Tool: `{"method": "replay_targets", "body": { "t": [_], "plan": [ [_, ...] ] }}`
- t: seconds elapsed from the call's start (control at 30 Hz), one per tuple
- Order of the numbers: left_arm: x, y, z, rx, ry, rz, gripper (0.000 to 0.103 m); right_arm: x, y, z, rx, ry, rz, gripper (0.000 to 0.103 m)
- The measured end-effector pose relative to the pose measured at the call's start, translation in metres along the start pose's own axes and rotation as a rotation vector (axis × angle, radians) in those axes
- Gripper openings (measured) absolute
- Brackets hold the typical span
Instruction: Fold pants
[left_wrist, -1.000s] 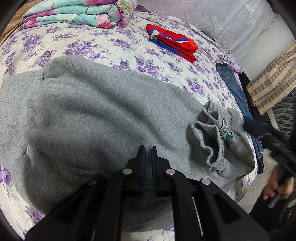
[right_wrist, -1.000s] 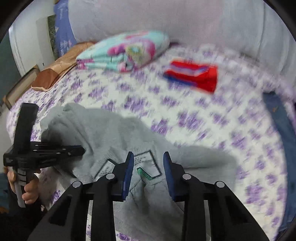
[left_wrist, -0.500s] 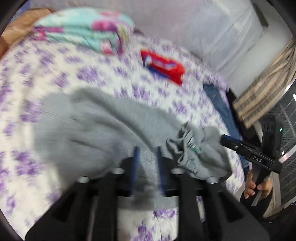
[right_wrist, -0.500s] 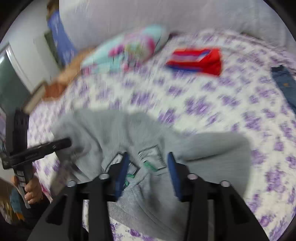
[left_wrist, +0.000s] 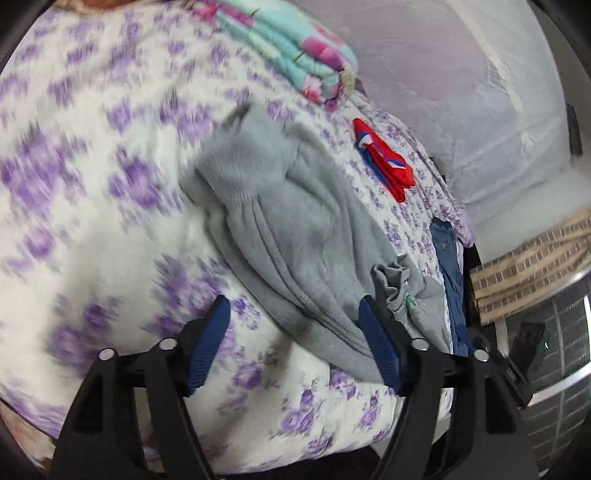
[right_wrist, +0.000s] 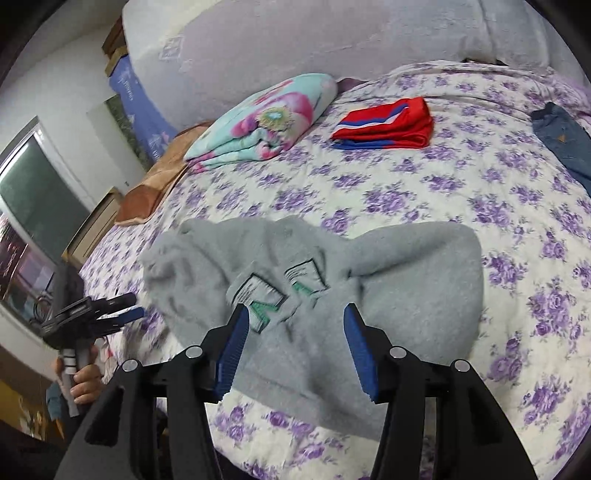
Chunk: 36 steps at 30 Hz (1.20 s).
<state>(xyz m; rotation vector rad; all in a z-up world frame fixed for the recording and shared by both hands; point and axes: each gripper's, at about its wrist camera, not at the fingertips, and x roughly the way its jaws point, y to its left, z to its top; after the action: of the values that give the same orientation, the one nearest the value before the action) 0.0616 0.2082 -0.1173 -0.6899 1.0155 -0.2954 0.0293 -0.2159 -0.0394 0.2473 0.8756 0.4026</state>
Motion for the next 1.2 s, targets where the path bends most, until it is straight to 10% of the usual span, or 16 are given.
{"method": "replay_targets", "body": {
  "t": [0.3, 0.37, 0.5, 0.57, 0.63, 1.0, 1.2],
  "plan": [
    [0.049, -0.008, 0.039, -0.036, -0.082, 0.091, 0.079, -0.016, -0.012, -0.021, 0.043, -0.011, -0.020, 0.054],
    [0.062, -0.003, 0.058, -0.066, -0.037, 0.057, 0.048, -0.013, -0.012, -0.024, 0.044, -0.001, -0.029, 0.054],
    [0.055, -0.024, 0.051, 0.055, -0.093, 0.121, 0.032, 0.002, -0.009, -0.024, 0.037, 0.041, -0.045, 0.054],
    [0.044, -0.041, 0.038, 0.135, -0.146, 0.166, 0.030, 0.017, -0.001, -0.013, 0.038, 0.054, 0.000, 0.049],
    [0.032, -0.050, 0.032, 0.176, -0.178, 0.157, 0.030, 0.038, 0.014, 0.004, 0.037, 0.071, 0.076, 0.017],
    [0.008, -0.073, 0.020, 0.309, -0.183, 0.121, 0.030, 0.203, 0.076, 0.024, -0.075, 0.382, 0.054, 0.018],
    [0.010, -0.085, 0.024, 0.341, -0.181, 0.152, 0.030, 0.170, 0.081, 0.026, -0.075, 0.339, 0.078, 0.018]
  ]
}}
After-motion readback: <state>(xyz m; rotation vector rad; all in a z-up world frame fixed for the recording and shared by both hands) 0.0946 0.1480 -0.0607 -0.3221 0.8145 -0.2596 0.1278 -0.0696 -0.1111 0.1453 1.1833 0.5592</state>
